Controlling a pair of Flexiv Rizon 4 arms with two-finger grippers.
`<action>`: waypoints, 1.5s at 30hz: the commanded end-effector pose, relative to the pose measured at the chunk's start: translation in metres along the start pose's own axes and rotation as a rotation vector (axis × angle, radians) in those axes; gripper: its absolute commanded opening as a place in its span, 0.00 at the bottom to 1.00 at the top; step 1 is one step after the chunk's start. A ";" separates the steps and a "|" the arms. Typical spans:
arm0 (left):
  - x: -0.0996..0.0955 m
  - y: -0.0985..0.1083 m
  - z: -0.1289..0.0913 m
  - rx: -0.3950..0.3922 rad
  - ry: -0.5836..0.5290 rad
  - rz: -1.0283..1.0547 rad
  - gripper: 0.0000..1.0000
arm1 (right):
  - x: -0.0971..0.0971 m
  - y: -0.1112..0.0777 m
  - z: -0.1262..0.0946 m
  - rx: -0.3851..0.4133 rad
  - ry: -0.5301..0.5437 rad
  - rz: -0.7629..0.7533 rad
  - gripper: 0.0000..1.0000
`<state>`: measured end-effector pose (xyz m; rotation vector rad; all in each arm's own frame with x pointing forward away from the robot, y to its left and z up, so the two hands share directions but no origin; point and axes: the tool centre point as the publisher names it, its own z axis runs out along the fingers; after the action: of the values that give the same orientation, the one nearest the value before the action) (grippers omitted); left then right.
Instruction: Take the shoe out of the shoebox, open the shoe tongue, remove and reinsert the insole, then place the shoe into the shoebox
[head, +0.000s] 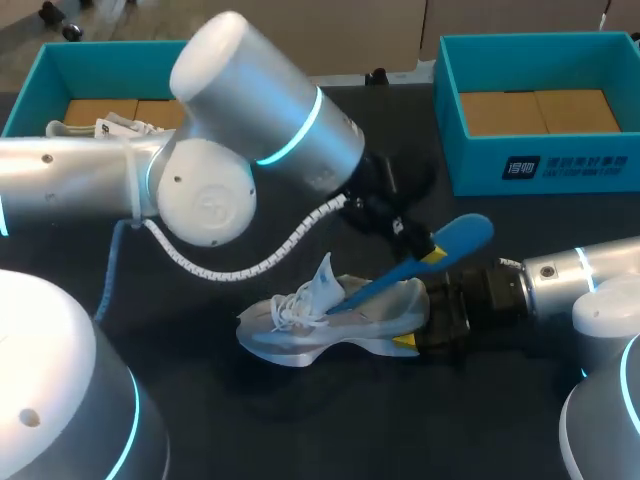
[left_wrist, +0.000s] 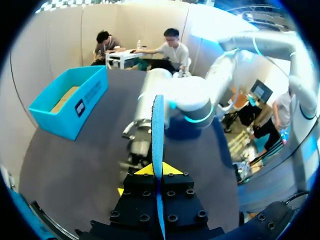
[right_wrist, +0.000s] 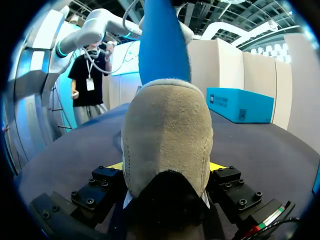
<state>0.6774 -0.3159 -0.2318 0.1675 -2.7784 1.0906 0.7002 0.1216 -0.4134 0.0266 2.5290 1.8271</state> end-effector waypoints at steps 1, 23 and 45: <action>0.013 -0.008 -0.022 0.030 0.066 0.018 0.00 | 0.001 -0.001 0.003 0.003 -0.001 0.000 0.00; 0.062 -0.050 -0.102 0.180 0.115 0.050 0.00 | 0.001 -0.001 0.003 0.003 -0.001 0.000 0.00; 0.075 -0.054 -0.213 0.428 0.140 0.015 0.00 | 0.001 -0.001 0.003 0.003 -0.001 0.000 0.00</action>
<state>0.6351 -0.2637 -0.0436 0.1034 -2.4557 1.5604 0.7002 0.1216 -0.4135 0.0267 2.5291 1.8269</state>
